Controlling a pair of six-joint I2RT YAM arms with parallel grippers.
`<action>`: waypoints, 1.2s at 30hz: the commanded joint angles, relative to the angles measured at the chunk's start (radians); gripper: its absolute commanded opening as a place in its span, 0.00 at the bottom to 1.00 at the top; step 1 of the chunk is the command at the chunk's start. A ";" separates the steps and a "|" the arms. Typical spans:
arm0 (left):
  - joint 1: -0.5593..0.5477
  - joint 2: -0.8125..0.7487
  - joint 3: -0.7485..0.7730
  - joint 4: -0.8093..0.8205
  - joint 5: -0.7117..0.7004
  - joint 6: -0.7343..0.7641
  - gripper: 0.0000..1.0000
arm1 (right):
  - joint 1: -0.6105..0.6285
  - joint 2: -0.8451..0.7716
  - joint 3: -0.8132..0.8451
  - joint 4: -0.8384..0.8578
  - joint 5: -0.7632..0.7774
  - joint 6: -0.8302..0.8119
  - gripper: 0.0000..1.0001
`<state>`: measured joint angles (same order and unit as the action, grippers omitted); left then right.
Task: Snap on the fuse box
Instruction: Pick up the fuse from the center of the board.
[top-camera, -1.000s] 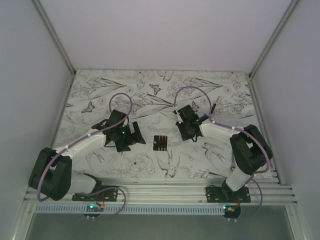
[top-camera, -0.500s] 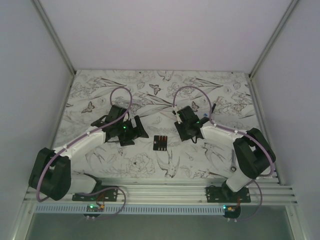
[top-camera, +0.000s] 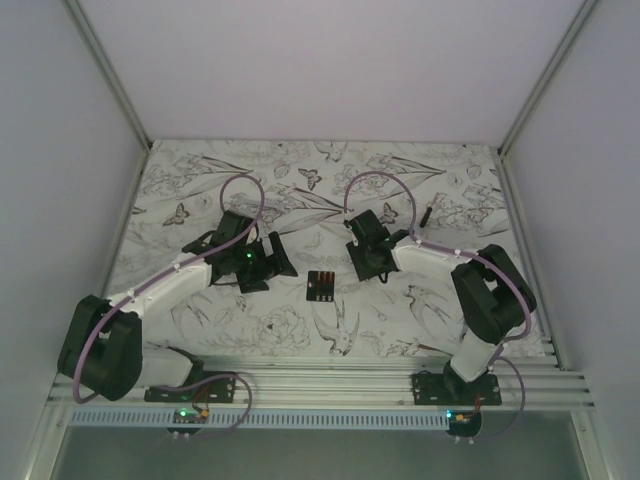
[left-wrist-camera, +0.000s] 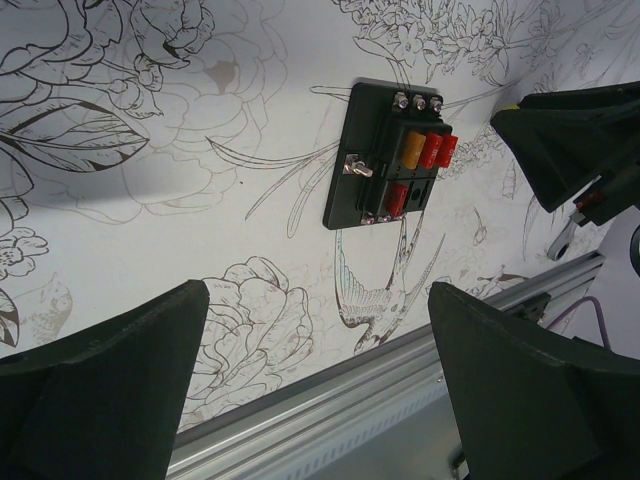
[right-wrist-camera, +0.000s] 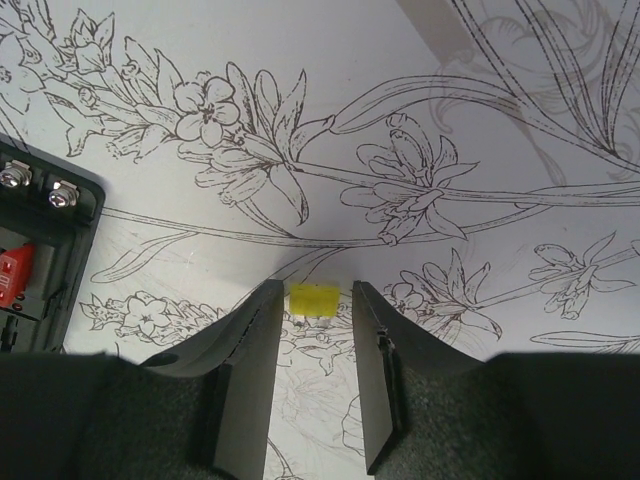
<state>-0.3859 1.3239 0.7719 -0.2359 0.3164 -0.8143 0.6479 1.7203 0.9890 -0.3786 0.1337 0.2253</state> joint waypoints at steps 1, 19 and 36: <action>0.007 -0.006 -0.017 -0.011 0.003 0.001 0.97 | 0.005 0.010 0.027 -0.016 0.013 0.031 0.39; 0.004 -0.022 -0.020 -0.002 0.020 -0.003 0.97 | -0.005 0.002 0.005 -0.005 0.020 0.071 0.25; -0.198 -0.257 -0.086 0.244 -0.274 -0.027 0.86 | 0.053 -0.279 -0.015 0.234 -0.059 0.384 0.23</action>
<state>-0.5282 1.1145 0.7002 -0.0902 0.1802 -0.8455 0.6617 1.4921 0.9733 -0.2611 0.0956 0.4805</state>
